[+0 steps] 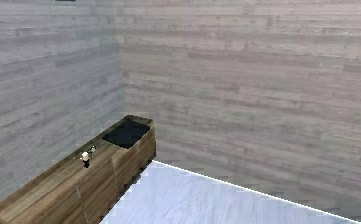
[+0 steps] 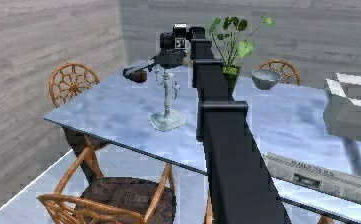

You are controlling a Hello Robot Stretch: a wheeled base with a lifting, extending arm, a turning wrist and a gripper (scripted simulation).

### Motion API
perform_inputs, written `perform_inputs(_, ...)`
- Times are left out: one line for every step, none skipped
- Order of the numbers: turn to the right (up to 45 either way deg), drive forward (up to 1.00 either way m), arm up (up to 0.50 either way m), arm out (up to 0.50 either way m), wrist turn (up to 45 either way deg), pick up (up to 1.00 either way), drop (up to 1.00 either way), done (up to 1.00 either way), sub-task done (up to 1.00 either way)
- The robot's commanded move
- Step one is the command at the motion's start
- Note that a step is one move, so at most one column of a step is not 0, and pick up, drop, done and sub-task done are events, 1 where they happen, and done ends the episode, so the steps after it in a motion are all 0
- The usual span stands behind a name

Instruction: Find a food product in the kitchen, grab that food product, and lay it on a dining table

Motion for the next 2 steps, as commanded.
perform_inputs(0.0,0.0,0.0,0.0,45.0,0.0,0.0,0.0,0.0)
perform_inputs(0.0,0.0,0.0,0.0,33.0,0.0,0.0,0.0,0.0)
